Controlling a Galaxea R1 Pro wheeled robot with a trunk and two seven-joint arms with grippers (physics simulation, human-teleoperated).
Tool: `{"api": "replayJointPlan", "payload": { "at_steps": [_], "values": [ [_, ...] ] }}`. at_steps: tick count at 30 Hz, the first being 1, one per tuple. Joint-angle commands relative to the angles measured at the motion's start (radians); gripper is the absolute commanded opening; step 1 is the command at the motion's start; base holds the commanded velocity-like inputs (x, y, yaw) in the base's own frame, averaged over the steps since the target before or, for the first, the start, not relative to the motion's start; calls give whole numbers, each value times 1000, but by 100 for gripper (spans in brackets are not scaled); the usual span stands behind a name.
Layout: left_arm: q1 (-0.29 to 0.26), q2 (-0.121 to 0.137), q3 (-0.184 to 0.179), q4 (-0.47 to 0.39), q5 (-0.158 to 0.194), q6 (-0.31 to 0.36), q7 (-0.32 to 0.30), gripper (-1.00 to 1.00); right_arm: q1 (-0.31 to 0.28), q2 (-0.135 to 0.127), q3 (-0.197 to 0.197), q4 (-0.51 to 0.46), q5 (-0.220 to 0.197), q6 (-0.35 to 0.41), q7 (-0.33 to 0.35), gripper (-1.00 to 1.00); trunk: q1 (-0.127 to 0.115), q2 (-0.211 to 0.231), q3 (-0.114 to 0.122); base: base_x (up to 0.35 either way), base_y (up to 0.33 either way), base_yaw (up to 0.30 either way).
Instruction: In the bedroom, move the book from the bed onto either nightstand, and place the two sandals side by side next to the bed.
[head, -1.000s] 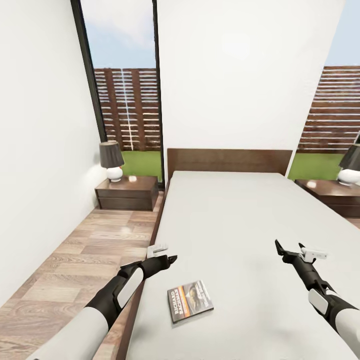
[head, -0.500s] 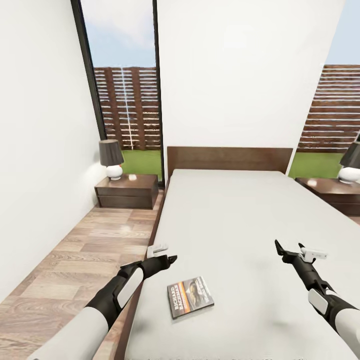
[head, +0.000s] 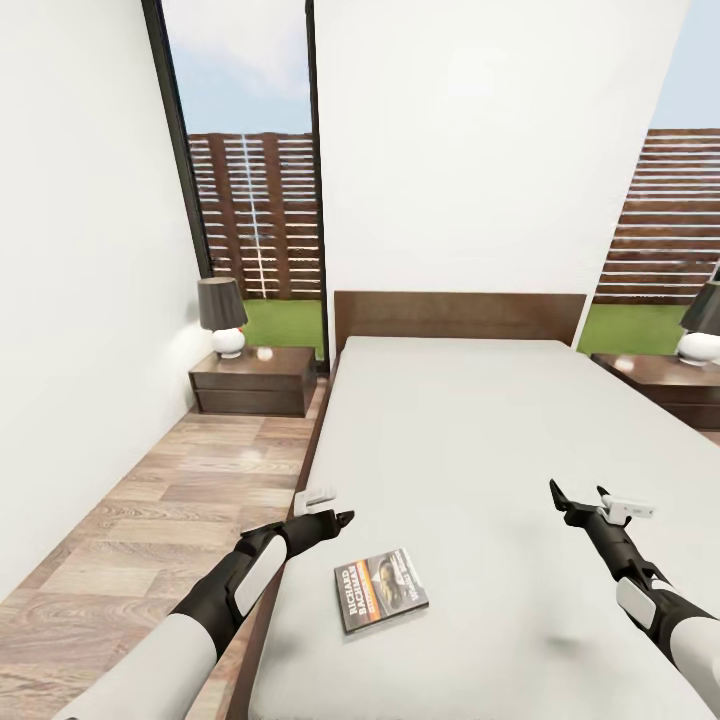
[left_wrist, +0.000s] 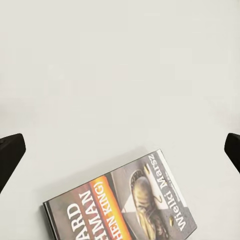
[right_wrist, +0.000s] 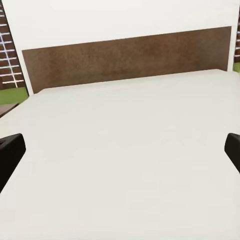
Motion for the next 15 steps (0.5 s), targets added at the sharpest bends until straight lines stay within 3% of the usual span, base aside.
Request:
{"api": "replayJointPlan", "payload": {
  "at_steps": [1, 15],
  "values": [
    [-1, 0, 0, -1, 4, 4, 0, 100, -1, 0, 7, 1, -11, -2, 6, 100, 0, 0, -1, 0, 0, 0],
    [0, 0, 0, -1, 5, 4, 0, 100, -1, 0, 7, 1, -11, -2, 5, 100, 0, 0, -1, 0, 0, 0]
  ]
}}
